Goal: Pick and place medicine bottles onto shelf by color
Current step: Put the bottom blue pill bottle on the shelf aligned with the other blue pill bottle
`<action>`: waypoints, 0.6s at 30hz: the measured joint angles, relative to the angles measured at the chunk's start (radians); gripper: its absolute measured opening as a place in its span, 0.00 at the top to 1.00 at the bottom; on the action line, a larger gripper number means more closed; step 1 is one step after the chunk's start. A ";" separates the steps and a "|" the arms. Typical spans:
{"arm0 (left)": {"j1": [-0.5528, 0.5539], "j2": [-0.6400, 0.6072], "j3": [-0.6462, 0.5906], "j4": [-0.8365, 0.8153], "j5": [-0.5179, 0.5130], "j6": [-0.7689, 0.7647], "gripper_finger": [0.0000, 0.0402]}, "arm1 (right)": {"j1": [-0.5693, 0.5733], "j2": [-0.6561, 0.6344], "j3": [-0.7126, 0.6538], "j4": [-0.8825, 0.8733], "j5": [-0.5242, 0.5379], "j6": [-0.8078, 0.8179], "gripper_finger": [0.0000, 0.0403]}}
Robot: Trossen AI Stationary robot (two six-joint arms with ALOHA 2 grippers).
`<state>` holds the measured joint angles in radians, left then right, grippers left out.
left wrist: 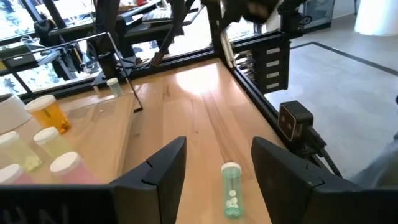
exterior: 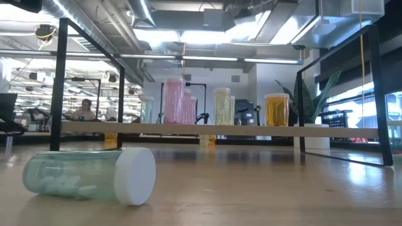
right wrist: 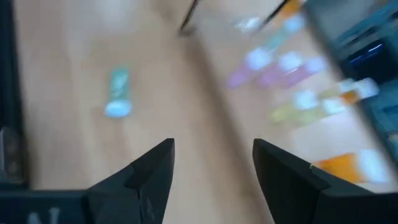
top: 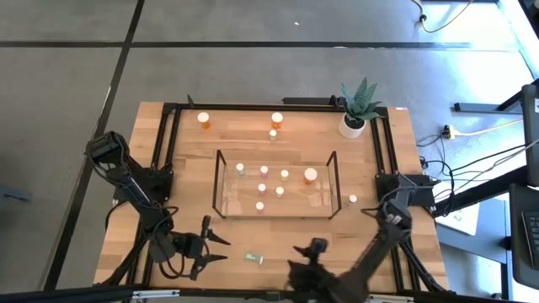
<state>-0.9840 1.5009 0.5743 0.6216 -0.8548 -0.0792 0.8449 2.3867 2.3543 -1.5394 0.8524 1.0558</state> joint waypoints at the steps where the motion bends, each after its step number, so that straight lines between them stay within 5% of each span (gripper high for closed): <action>1: 0.000 0.000 0.000 0.000 -0.001 0.000 0.56 | 0.017 -0.018 0.000 -0.034 0.034 0.028 0.46; 10: 0.026 0.000 0.000 0.001 -0.001 -0.010 0.56 | 0.015 -0.152 -0.160 -0.029 0.172 -0.007 0.49; 18: 0.037 0.000 0.000 0.007 -0.001 -0.023 0.56 | -0.109 -0.416 -0.516 0.004 0.082 0.075 0.54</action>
<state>-0.9474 1.5013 0.5739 0.6285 -0.8558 -0.1024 0.7359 1.9712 1.8387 -1.5356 0.9340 1.1311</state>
